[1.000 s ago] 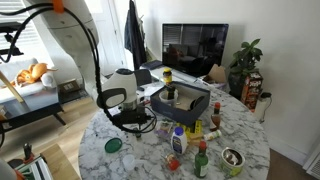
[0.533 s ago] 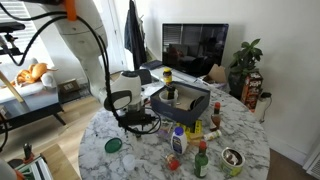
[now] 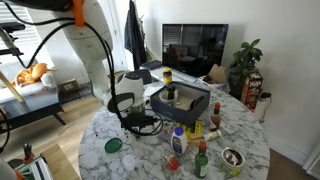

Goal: Place the toy car on two stacked blocks

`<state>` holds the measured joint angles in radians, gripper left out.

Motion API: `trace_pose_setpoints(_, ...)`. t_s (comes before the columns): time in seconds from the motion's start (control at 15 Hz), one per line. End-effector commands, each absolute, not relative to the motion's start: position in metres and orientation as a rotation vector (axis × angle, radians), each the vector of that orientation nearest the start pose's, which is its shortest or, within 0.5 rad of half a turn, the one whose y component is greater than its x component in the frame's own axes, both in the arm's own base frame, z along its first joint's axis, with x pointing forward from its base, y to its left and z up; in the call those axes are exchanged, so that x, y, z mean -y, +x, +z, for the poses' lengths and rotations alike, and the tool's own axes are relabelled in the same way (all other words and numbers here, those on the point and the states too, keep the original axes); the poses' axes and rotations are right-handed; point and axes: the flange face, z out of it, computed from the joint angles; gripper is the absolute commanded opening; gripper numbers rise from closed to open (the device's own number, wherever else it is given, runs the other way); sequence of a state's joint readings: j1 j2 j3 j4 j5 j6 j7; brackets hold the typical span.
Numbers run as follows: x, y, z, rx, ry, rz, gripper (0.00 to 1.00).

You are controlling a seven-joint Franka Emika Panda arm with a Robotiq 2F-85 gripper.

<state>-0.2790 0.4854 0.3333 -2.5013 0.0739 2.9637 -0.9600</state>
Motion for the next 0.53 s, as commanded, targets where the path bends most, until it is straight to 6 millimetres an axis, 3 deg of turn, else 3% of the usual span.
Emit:
trace_pose_setpoints(0.0, -0.037, 0.454, 0.104, 1.316, -2.666, -0.125, 0.18)
trace_pose_setpoints(0.07, -0.036, 0.455, 0.104, 1.315, -2.668, -0.126, 0.12)
trace_pose_setpoints(0.47, -0.034, 0.454, 0.123, 1.337, -2.700, -0.152, 0.09)
